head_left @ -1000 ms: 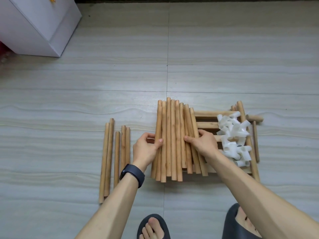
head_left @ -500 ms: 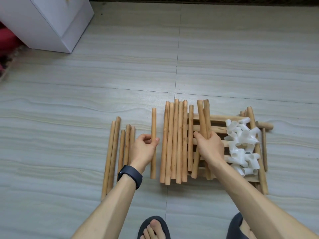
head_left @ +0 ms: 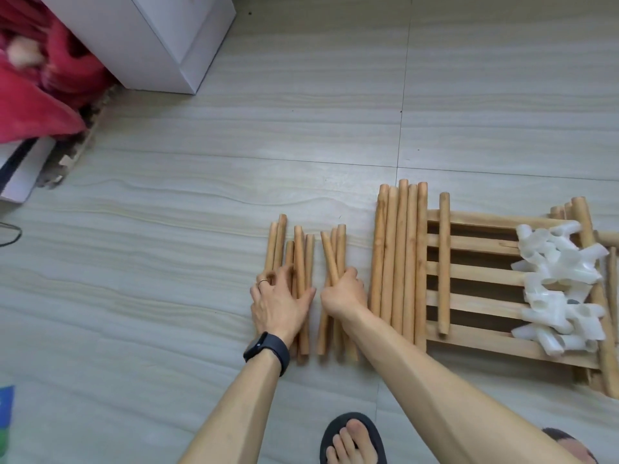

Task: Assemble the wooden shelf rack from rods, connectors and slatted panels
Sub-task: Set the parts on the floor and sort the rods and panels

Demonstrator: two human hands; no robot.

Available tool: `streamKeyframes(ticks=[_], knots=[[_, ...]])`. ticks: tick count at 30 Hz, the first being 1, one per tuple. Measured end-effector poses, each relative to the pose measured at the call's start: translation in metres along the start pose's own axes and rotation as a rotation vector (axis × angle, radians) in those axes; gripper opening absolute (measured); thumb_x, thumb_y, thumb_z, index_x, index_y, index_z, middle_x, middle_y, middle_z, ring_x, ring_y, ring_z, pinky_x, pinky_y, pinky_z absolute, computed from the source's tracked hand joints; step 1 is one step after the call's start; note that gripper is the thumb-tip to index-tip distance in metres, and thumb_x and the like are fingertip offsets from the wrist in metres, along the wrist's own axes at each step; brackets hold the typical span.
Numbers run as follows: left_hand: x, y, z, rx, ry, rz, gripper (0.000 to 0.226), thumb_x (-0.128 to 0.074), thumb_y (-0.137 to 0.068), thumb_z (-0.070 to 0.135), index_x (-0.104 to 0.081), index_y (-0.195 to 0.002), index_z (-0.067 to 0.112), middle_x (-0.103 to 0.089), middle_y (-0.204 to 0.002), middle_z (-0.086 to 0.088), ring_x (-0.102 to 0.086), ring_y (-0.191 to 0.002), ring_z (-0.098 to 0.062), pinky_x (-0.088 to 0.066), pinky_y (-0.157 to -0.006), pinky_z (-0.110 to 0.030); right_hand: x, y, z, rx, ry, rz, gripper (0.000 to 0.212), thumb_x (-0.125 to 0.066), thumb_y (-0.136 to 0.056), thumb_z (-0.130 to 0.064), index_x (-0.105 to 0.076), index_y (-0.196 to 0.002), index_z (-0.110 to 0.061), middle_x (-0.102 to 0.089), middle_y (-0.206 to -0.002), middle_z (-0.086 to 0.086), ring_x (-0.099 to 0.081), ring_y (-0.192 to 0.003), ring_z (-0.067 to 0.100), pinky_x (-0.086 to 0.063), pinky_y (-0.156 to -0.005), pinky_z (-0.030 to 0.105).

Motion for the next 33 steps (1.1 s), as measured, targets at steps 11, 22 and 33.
streamKeyframes(ticks=[11, 22, 33], knots=[[-0.012, -0.003, -0.007, -0.067, 0.18, -0.072, 0.052, -0.054, -0.097, 0.048, -0.044, -0.148, 0.043, -0.024, -0.162, -0.001, -0.017, -0.149, -0.031, -0.024, -0.121, -0.045, -0.02, 0.011, 0.015, 0.133, -0.075, 0.046, 0.063, -0.053, -0.094, -0.01, -0.035, -0.154, -0.014, -0.033, -0.149, 0.006, -0.047, -0.132, 0.026, -0.038, -0.114, 0.033], [-0.002, 0.012, 0.032, -0.293, 0.0, 0.004, 0.058, -0.05, -0.099, 0.043, -0.034, -0.155, 0.036, -0.012, -0.167, -0.004, -0.013, -0.152, -0.026, -0.018, -0.123, -0.043, 0.084, 0.055, -0.002, 0.448, -0.309, 0.184, 0.03, -0.06, -0.098, -0.022, -0.056, -0.125, -0.033, -0.064, -0.12, -0.015, -0.067, -0.096, 0.001, -0.056, -0.093, 0.031], [-0.022, 0.065, 0.171, -0.519, -0.019, 0.015, 0.071, -0.055, -0.091, 0.06, -0.038, -0.147, 0.02, -0.039, -0.149, -0.004, -0.036, -0.139, -0.023, -0.04, -0.108, -0.037, 0.192, 0.017, 0.092, 0.189, 0.175, 0.465, 0.049, -0.066, -0.089, -0.057, -0.051, -0.121, -0.022, -0.064, -0.099, -0.009, -0.062, -0.094, 0.014, -0.052, -0.078, 0.034]])
Point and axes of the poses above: each hand's wrist, its own y-axis away from the middle knuckle, its own x-axis out of the back of the hand, z = x × y, the point moved 8 cm from there along -y, towards the middle knuckle
